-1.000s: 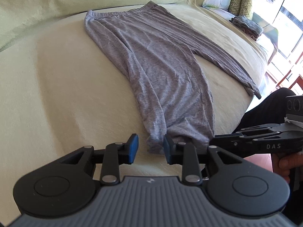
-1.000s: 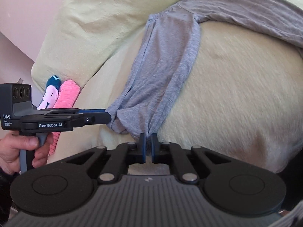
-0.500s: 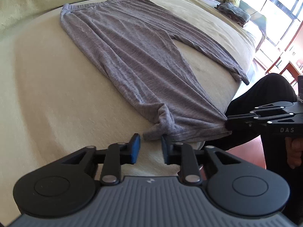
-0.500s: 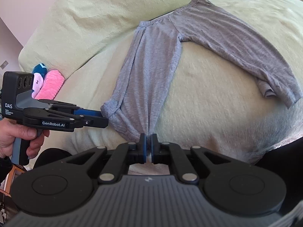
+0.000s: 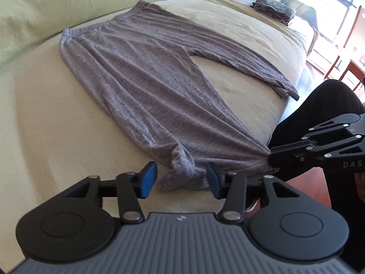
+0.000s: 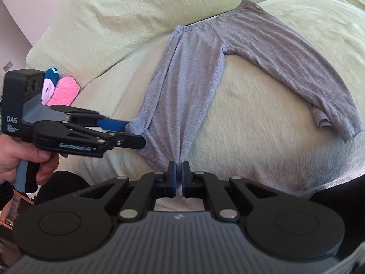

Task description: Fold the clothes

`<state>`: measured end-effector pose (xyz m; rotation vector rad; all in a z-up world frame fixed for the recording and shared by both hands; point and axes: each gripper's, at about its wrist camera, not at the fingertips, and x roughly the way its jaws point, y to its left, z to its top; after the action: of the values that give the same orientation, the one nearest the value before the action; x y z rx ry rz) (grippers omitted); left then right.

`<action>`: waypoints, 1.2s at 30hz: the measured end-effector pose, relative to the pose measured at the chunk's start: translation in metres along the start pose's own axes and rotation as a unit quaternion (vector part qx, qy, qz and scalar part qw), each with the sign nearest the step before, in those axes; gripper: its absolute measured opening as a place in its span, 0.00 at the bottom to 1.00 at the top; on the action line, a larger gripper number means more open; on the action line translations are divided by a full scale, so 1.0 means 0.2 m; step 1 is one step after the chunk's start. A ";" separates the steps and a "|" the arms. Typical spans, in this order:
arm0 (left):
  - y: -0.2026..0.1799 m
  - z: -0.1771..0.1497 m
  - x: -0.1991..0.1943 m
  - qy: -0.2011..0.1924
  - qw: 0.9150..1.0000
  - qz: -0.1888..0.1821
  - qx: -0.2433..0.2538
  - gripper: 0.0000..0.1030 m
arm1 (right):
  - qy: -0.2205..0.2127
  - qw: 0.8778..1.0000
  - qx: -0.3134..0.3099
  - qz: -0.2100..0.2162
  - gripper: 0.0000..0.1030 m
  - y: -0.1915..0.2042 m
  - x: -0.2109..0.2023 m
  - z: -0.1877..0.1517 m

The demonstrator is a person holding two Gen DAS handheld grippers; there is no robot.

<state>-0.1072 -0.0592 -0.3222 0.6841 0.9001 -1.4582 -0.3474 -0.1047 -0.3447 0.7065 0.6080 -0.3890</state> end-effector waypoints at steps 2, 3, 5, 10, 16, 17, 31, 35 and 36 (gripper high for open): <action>0.03 -0.05 -0.06 0.001 1.000 0.002 -0.008 0.09 | 0.000 1.000 -0.007 -0.009 0.03 -0.01 -0.01 0.01; 0.04 -0.07 -0.09 0.003 1.000 0.009 -0.011 0.08 | 0.000 1.000 -0.007 -0.012 0.03 -0.02 -0.02 0.01; 0.07 -0.11 -0.14 0.012 0.999 0.031 -0.018 0.07 | 0.001 1.000 -0.003 -0.018 0.03 -0.04 -0.02 0.02; 0.12 -0.17 -0.21 0.024 0.998 0.043 -0.040 0.08 | 0.017 1.000 -0.012 -0.019 0.03 -0.05 0.01 0.01; 0.14 -0.01 -0.12 -0.005 0.997 0.032 -0.074 0.47 | 0.026 0.998 -0.025 -0.056 0.00 -0.06 0.02 -0.01; 0.13 0.02 -0.09 -0.007 0.997 0.023 -0.077 0.47 | 0.026 0.997 -0.022 -0.062 0.00 -0.07 0.02 -0.01; 0.43 0.26 0.07 -0.052 0.983 0.022 -0.174 0.47 | -0.027 0.999 -0.004 0.021 0.22 -0.07 0.07 0.09; 0.48 0.34 0.15 -0.048 0.987 0.022 -0.151 0.46 | -0.029 0.999 -0.005 0.014 0.26 -0.07 0.15 0.14; 0.47 0.35 0.16 -0.047 0.989 0.024 -0.141 0.42 | -0.031 0.999 0.000 0.014 0.25 -0.08 0.17 0.15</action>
<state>-0.0096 -0.1324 -0.3255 0.4204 0.9852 -1.2791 -0.3186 -0.1411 -0.3553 0.7007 0.5391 -0.3828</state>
